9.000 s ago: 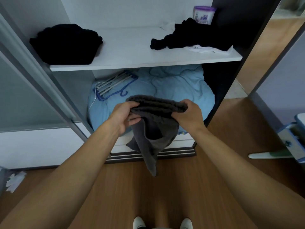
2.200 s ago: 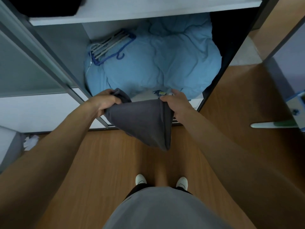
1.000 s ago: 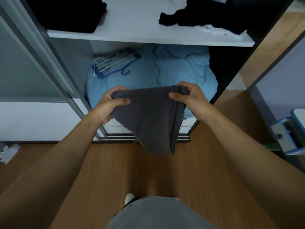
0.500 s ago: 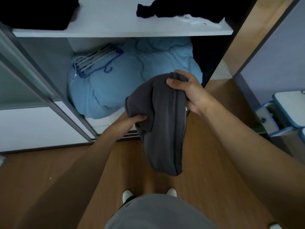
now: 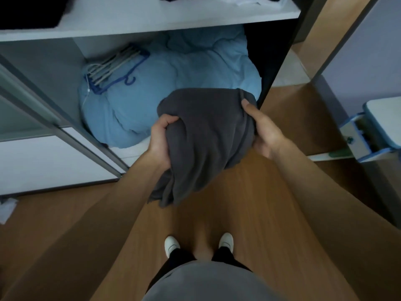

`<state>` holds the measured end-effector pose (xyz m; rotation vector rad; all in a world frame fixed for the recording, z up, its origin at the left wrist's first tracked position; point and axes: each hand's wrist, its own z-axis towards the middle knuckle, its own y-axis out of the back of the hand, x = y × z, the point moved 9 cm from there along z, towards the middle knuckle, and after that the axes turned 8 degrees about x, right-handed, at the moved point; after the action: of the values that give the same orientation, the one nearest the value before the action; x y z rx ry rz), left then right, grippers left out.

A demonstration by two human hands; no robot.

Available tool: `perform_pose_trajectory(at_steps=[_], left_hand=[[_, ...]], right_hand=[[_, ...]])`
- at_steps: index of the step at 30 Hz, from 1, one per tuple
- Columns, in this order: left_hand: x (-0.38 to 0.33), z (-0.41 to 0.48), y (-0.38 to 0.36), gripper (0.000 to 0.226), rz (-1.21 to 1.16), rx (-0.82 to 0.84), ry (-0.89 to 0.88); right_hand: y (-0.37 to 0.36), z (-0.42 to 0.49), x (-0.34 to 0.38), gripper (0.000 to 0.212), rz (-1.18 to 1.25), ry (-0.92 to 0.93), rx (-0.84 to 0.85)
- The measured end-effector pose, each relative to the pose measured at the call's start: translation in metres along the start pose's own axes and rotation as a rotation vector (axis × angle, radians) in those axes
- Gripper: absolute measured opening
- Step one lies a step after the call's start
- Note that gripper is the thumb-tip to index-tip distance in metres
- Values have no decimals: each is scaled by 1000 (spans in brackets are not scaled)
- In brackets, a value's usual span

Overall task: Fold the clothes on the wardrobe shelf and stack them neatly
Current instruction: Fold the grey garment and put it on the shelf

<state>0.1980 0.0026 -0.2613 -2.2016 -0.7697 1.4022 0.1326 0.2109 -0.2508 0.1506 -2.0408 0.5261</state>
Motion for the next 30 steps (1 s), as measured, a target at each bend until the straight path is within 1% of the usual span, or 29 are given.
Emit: perform_pose_trajectory(at_steps=[2,4,6,8,9,10,12,13,15,17,20,22,24,25,27,30], left_hand=[[-9,-2,-3,30,9,-23,-24],[-18,-5,-4,31,8,-47,-36],[-25,-10,2,33,12,-92,-52],[-30,-15,15,33,21,-167,-57],[-30,-17,24,35,26,-207,-54],[-30,-19,34,38,42,-245,-43],[-27,-23,56,46,106,-309,4],[-25,-25,66,51,137,-320,33],[-18,-31,88,62,182,-318,86],[-3,-39,102,62,219,-246,138],[29,-49,106,54,279,-32,226],[43,-49,107,42,419,11,261],[41,-42,109,39,549,-73,213],[36,-40,109,37,561,-143,164],[28,-38,110,32,505,-276,78],[23,-38,113,36,380,-392,-4]], right_hand=[[-3,0,-31,46,-56,-63,116],[-13,-1,-59,58,-59,-73,207],[-29,-1,-74,69,-112,-38,281],[-47,-1,-77,76,-207,31,316],[-54,0,-76,75,-215,64,323],[-61,1,-77,69,-175,83,331],[-70,2,-78,50,-24,77,317],[-73,2,-79,44,37,57,294],[-80,3,-79,39,90,19,256],[-84,3,-77,39,137,-23,221],[-85,5,-73,39,189,-101,143],[-84,8,-72,40,143,-148,110],[-79,13,-73,40,96,-189,87],[-75,15,-75,38,86,-215,75],[-64,18,-80,34,69,-267,47],[-44,22,-89,29,-31,-284,7]])
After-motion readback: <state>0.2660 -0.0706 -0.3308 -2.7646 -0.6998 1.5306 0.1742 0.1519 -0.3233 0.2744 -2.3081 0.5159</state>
